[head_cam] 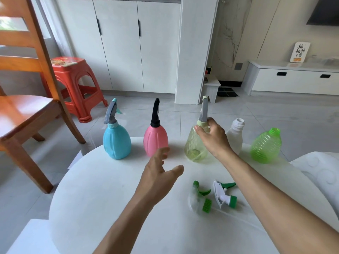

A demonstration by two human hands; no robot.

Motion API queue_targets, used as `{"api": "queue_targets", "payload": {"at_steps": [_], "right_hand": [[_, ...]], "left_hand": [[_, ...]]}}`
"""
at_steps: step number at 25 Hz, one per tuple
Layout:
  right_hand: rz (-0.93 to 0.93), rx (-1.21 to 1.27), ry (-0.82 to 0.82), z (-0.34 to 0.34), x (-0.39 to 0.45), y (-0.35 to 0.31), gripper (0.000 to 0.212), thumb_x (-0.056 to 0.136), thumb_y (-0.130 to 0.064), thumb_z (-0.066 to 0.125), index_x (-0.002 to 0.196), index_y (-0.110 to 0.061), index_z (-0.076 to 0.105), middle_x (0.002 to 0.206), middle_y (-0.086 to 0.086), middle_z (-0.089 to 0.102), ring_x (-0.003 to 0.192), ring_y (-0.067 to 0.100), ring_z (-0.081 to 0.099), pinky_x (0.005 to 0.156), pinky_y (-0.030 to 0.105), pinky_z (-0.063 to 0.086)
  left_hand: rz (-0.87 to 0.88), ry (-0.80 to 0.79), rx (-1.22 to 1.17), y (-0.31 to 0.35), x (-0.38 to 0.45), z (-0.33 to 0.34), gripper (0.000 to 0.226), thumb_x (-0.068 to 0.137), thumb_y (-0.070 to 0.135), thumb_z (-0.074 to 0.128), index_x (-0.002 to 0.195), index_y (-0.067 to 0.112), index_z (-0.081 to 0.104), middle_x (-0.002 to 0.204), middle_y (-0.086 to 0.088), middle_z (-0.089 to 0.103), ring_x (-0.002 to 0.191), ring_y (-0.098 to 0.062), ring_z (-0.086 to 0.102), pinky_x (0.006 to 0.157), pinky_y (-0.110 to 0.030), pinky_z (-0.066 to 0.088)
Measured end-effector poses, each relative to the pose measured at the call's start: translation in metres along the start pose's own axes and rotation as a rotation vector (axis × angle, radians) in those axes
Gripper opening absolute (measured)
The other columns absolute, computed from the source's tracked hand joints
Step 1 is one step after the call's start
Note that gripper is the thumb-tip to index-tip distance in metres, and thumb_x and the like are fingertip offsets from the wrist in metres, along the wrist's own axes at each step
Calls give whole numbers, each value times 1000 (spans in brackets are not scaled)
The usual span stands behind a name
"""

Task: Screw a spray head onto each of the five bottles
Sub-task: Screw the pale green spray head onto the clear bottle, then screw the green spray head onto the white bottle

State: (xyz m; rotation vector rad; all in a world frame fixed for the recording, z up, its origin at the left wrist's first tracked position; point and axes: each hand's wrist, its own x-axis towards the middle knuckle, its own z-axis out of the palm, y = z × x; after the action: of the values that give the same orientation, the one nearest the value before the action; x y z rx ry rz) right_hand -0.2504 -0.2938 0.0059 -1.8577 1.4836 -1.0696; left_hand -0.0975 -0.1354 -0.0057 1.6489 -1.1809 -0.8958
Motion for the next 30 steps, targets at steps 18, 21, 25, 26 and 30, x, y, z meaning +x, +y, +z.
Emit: {"api": "queue_targets", "payload": {"at_steps": [18,21,25,26,30], "right_hand": [[195,-90,163,-49,-73,33,39,79,-27,68,111,-23,47,106,-3,57,97,23,59,71,30,38],[318,33,379,-66,-38,36,49,78,-23,70,120,-16,46,115,3,56,104,29,58,74,32,38],[349,-135,319,-68,-2,43,72,77,-36,72,139,-19,39,141,8,49,123,34,48,93,41,40],[332,-157,285,-68,5,46,68,79,-38,71,138,-21,41,140,7,52,122,34,49,94,41,41],[279,-192,164,-68,8,54,37,89,-38,63,117,-15,57,120,8,68,107,34,60,81,37,47]], "left_hand": [[71,-26,46,2,-1,27,61,83,27,74,134,40,45,127,13,55,119,-12,51,93,-38,48],[73,-36,64,3,-2,36,59,84,24,74,133,39,46,128,10,55,118,-13,52,92,-37,47],[104,-61,89,4,2,48,59,79,34,72,131,43,47,128,13,55,119,-9,51,88,-32,43],[116,-68,104,4,2,50,60,76,38,70,131,44,47,128,14,55,120,-10,50,89,-32,42],[182,-87,203,-1,0,50,61,82,29,73,135,38,46,131,8,54,123,-14,49,91,-31,40]]}}
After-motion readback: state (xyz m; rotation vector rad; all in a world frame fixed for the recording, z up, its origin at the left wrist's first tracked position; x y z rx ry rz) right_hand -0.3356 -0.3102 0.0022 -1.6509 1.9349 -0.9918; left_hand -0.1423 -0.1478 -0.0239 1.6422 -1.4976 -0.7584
